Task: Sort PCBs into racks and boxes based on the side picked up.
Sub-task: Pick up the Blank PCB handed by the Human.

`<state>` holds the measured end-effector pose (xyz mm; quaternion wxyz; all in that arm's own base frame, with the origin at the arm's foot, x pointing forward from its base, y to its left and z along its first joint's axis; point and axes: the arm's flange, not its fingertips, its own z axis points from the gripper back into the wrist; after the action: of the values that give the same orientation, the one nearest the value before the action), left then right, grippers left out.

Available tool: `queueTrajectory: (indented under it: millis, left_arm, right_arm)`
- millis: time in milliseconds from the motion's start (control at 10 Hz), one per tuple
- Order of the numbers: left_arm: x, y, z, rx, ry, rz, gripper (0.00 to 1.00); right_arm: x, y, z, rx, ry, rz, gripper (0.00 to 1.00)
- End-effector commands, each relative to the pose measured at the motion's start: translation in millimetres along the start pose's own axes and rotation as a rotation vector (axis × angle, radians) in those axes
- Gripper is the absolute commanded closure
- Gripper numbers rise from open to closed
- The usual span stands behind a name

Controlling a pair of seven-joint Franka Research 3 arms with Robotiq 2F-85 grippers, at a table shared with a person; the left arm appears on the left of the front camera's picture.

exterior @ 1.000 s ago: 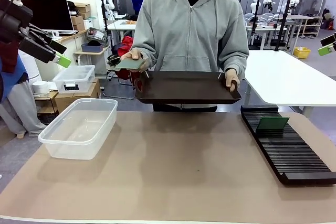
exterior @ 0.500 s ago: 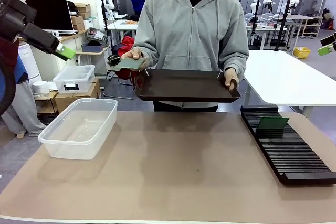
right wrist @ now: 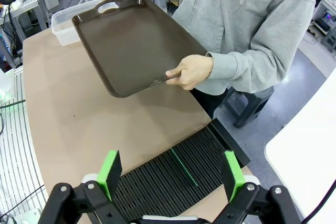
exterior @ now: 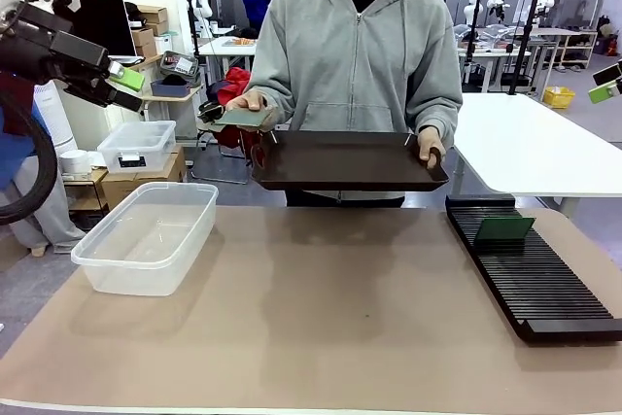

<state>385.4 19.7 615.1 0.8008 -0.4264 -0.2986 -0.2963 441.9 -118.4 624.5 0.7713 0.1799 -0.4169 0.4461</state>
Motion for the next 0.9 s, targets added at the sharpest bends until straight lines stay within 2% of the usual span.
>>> queueTrajectory:
  millis: [0,400,500,800]
  left_arm:
    - [0,-10,1,-0.013,0.007,0.005,0.0]
    - [0,-7,-1,0.005,0.019,0.003,0.0]
    - [9,6,-1,-0.042,-0.063,0.161,0.0]
    - [19,43,-4,-0.212,-0.145,0.363,0.0]
  right_arm:
    - [0,1,-1,-0.003,0.007,-0.003,0.0]
    - [0,1,-1,-0.003,0.007,-0.003,0.0]
    - [0,1,-1,-0.003,0.007,-0.003,0.0]
    - [0,1,-1,-0.003,0.007,-0.003,0.0]
